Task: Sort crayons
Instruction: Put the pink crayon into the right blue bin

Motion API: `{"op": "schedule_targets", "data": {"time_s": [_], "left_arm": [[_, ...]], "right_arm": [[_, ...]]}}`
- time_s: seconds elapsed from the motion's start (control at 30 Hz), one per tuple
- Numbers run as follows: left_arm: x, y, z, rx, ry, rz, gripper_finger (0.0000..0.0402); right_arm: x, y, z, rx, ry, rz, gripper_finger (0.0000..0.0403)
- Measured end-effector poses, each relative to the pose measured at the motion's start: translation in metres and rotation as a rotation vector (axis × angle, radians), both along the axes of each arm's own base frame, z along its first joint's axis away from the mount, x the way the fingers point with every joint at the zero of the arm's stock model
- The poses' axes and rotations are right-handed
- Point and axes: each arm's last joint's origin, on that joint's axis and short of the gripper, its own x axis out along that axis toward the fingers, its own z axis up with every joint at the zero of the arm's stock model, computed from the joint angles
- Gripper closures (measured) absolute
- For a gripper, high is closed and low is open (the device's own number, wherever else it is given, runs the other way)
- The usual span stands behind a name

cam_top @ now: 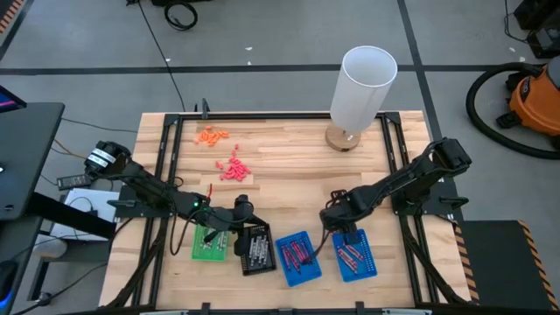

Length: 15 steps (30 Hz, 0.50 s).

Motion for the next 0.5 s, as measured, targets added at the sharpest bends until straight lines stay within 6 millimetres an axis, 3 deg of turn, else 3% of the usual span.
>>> {"op": "schedule_targets", "data": {"time_s": [0.5], "left_arm": [[0.000,0.000,0.000,0.000,0.000,0.001,0.0237]], "right_arm": [[-0.009,-0.004,-0.012,-0.093,-0.010,-0.018,0.0231]]}}
